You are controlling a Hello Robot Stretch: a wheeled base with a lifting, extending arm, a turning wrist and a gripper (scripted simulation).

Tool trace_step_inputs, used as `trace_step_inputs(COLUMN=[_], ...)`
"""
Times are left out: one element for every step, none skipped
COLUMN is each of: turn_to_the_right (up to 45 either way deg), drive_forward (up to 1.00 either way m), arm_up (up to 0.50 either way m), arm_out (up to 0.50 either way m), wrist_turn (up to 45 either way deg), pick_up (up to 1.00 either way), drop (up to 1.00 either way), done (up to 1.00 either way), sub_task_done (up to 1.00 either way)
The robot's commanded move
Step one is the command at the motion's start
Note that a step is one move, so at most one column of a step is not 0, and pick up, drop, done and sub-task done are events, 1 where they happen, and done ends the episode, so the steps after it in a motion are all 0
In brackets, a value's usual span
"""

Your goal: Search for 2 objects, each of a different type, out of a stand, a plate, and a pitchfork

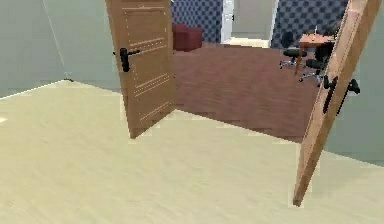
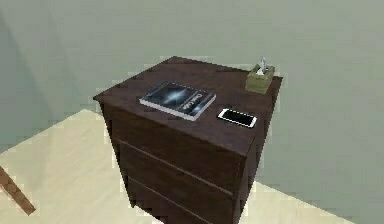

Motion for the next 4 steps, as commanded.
trace_step_inputs(turn_to_the_right=[0.0, -9.0, 0.0, 39.0], drive_forward=[1.00, 0.00, 0.35, 0.00], arm_up=[0.00, 0.00, 0.00, 0.00], arm_out=[0.00, 0.00, 0.00, 0.00], wrist_turn=[0.0, 0.0, 0.0, 0.0], pick_up=[0.00, 0.00, 0.00, 0.00], drop=[0.00, 0.00, 0.00, 0.00], done=[0.00, 0.00, 0.00, 0.00], sub_task_done=[0.00, 0.00, 0.00, 0.00])
